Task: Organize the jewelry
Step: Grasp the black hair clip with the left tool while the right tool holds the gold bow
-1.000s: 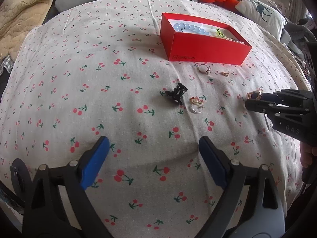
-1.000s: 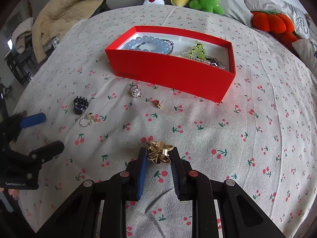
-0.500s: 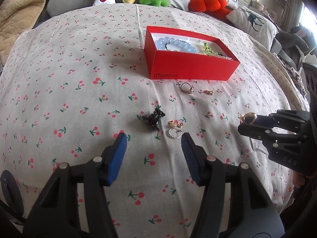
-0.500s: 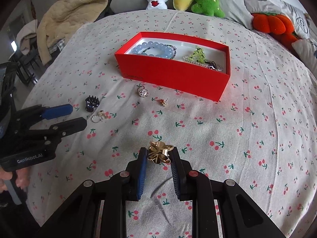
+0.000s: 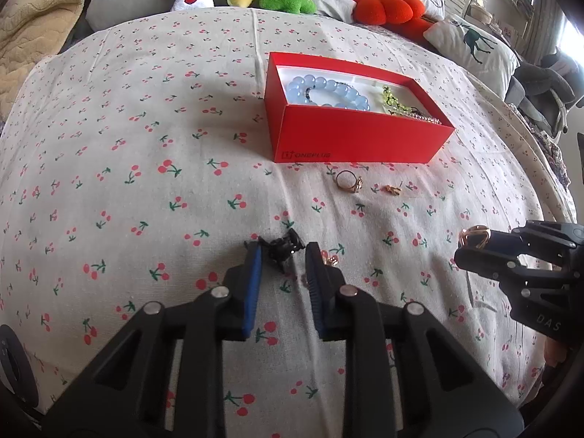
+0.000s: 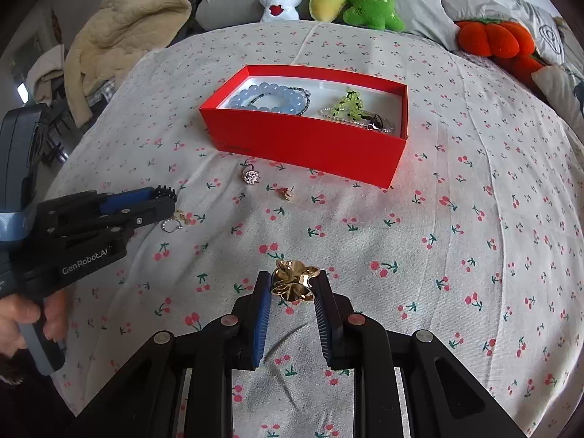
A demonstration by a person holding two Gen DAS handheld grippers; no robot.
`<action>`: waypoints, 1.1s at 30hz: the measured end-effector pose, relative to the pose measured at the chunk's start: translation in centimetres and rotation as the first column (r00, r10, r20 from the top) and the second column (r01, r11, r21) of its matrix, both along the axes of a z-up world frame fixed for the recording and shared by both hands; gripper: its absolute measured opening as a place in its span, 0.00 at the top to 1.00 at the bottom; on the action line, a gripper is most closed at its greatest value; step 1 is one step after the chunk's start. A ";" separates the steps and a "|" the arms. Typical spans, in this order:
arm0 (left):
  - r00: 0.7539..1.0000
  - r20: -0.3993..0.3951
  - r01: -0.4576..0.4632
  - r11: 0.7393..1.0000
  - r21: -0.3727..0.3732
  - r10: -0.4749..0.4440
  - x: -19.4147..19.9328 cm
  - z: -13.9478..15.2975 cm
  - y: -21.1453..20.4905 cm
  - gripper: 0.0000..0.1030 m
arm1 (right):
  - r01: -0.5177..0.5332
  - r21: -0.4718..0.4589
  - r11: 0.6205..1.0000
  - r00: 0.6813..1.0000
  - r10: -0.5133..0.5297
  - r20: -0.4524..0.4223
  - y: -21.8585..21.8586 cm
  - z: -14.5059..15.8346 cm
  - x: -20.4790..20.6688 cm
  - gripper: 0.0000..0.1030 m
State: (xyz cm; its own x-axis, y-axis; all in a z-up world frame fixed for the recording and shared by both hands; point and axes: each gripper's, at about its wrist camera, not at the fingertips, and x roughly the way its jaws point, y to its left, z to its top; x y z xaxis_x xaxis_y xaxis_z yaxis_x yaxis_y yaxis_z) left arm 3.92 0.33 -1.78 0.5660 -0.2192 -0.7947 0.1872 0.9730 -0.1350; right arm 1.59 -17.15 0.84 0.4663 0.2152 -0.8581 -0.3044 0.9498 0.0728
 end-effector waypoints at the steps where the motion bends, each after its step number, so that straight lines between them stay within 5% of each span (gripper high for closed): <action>1: 1.000 0.002 0.000 1.000 0.003 0.000 0.0 0.0 0.0 0.87 | 0.000 -0.001 1.000 1.000 0.000 -0.001 0.0 0.0 0.0 0.77; 33: 0.998 0.061 0.005 0.999 -0.033 -0.002 -1.1 4.1 0.3 0.88 | 0.033 0.063 0.997 0.997 -0.037 0.061 0.0 3.3 1.5 0.77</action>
